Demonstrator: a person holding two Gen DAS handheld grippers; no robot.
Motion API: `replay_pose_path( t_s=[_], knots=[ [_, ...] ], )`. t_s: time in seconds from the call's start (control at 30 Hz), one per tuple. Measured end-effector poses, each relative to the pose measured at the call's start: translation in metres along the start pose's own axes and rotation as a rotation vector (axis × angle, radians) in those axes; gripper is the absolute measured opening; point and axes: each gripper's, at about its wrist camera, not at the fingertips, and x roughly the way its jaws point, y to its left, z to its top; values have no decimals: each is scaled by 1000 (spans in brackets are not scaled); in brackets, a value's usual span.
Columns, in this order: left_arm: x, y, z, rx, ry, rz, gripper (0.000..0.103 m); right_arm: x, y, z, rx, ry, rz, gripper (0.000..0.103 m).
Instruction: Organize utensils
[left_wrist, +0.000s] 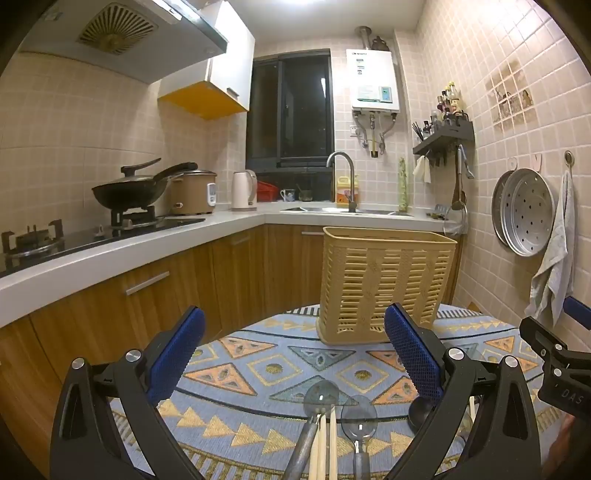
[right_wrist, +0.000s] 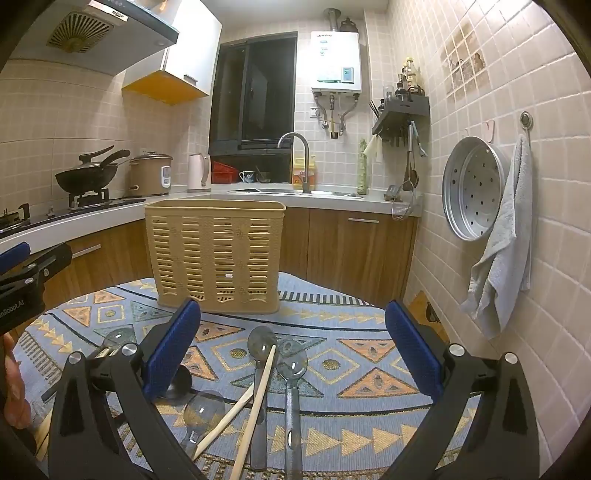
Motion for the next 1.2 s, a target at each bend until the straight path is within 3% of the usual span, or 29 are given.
replay_pose_path(
  t_s=[1.2],
  knots=[
    [-1,-1,-1,-6,-1,1,95,1,2,-1,3,14,-4,96]
  ],
)
